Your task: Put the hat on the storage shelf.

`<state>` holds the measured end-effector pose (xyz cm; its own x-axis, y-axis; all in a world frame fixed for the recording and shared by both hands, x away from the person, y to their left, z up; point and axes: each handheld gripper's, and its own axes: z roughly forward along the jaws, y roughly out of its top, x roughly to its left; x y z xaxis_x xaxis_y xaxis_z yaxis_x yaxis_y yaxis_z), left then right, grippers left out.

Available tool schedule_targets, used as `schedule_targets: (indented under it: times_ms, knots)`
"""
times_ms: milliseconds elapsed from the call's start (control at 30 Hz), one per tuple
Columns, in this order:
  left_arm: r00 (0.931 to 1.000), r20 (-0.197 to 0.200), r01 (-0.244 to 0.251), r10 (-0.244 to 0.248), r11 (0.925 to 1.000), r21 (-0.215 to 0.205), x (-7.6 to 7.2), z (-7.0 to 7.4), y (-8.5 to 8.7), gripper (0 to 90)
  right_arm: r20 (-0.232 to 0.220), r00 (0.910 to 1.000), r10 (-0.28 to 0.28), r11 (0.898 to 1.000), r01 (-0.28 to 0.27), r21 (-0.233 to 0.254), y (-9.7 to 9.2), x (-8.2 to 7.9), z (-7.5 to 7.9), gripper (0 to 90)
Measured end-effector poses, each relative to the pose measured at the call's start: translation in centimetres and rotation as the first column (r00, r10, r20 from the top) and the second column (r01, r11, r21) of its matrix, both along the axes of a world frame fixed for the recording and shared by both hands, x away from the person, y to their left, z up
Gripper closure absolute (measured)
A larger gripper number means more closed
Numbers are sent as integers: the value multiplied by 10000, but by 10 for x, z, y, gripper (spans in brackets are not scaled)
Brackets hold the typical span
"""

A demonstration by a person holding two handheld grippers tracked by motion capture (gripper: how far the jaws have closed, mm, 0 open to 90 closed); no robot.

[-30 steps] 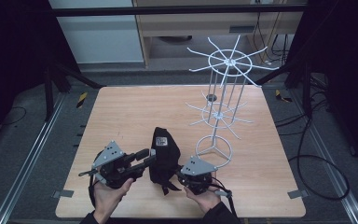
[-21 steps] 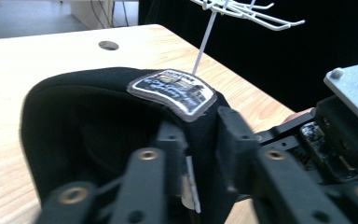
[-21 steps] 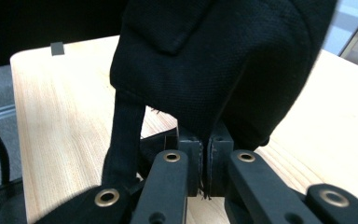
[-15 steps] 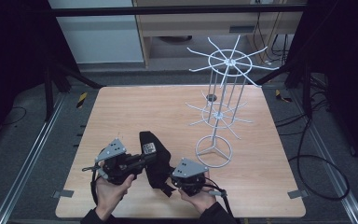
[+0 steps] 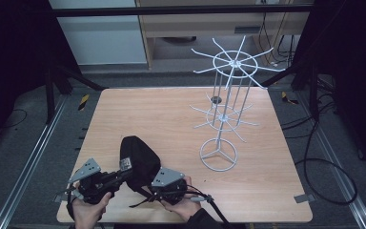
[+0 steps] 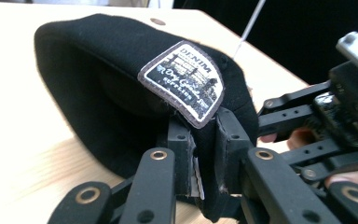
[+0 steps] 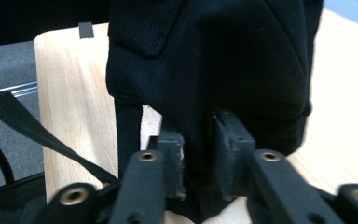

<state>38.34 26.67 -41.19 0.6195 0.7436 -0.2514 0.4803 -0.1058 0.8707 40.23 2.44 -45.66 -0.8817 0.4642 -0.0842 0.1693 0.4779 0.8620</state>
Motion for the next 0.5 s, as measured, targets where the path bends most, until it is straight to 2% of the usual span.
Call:
schedule_targets:
  times_ms: [67,233,400,500]
  knots:
    - [9997,-49,-236,237,9997,102,2,-4,3,763,-101,9999,34,10000,-33,55,3,1,-2,638]
    - [9975,-173,-676,690,9949,744,10,-16,7,748,-486,9988,30,9995,-15,310,2,3,-5,557]
    - [9894,-417,-1300,1393,9757,1764,19,-31,15,727,-835,9965,17,9977,40,680,-9,4,-8,511]
    - [9818,-831,-1498,1710,9649,2156,26,-40,23,727,-917,9958,-25,9977,87,670,-19,3,-8,485]
